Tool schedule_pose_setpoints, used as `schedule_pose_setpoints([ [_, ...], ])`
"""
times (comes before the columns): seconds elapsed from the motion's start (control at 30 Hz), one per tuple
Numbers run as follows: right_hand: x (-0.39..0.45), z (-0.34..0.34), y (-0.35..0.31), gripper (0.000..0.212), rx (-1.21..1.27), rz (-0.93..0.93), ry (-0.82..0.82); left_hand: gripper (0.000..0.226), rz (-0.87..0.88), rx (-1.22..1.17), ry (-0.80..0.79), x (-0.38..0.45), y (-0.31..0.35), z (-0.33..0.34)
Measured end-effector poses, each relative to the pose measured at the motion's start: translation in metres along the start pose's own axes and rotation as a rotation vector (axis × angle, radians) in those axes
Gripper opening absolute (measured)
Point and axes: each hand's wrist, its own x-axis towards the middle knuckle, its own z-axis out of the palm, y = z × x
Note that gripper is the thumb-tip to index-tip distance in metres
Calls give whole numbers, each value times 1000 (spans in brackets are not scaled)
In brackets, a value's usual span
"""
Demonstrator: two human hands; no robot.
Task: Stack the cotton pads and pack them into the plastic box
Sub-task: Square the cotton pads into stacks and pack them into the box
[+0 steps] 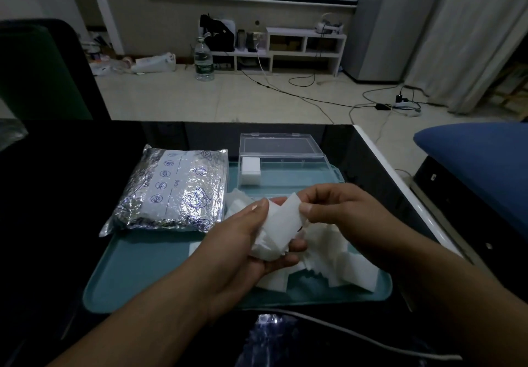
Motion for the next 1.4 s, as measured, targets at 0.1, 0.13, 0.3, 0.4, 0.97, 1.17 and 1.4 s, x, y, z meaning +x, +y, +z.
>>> schedule_pose_setpoints([
  [0.1, -1, 2, 1, 12, -125, -6, -15, 29, 4, 9, -22, 0, -2, -1],
  [0.13, -1, 5, 2, 11, -165, -13, -3, 29, 4, 16, -31, 0, -2, -1],
  [0.3, 2, 22, 7, 5, -238, -131, 185, 30, -3, 26, -24, 2, -4, -2],
  [0.4, 4, 27, 14, 8, -329, -234, 290, 29, -11, 12, 13, 4, -5, -4],
  [0.97, -13, 33, 9, 82, -552, -436, -32, 35, -55, -142, 35, 6, -4, -10],
  [1.17, -9, 39, 15, 96, -557, -459, -26, 32, -3, -93, 34, 3, -4, -8],
  [1.4, -7, 45, 19, 94, -476, -439, -37, 36, 14, 77, -91, -3, -3, -5],
])
